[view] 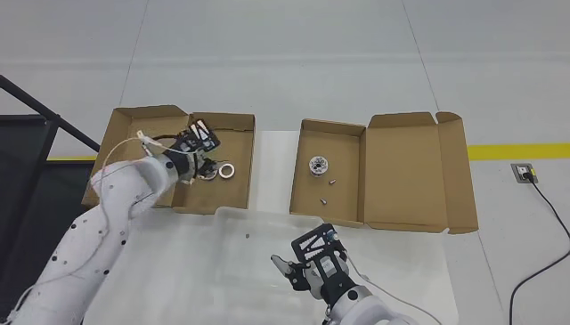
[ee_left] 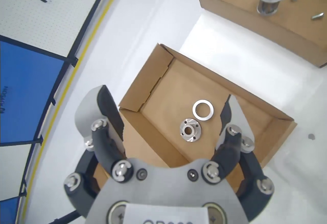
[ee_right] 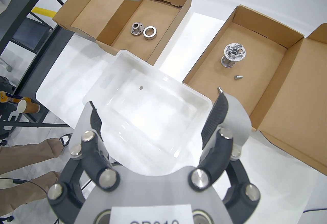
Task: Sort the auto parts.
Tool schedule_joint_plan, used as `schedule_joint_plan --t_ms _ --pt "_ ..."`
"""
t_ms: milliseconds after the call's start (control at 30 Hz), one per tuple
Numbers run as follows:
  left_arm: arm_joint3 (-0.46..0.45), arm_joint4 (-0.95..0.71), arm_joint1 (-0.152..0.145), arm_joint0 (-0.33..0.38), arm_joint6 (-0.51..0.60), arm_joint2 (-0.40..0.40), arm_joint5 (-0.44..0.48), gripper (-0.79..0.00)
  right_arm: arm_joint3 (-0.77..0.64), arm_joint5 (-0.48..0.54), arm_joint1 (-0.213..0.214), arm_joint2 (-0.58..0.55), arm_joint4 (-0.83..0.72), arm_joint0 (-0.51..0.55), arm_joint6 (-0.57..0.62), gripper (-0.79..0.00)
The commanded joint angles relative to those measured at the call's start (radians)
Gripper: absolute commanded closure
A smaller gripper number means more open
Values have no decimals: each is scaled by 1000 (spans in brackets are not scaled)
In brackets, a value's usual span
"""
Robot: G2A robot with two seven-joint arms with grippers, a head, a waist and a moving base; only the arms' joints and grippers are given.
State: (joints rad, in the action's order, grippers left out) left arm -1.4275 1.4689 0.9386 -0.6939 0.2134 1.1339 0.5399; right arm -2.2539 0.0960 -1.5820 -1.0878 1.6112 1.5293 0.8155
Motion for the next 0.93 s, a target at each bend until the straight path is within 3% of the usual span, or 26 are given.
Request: schedule_joint_plan --t_ms 0,167,367,900 --pt "-71 -10 -15 -80 -28 69 -16 -785 0 0 0 0 0 0 0 -785" --pt "-124 -78 -36 -195 -162 197 -17 -785 0 0 0 0 0 0 0 -785" --pt "-119 -147 -48 -273 -285 297 21 -785 0 0 0 0 0 0 0 -785" --pt "-119 -147 -48 -273 -285 297 21 -784 0 0 0 0 0 0 0 -785"
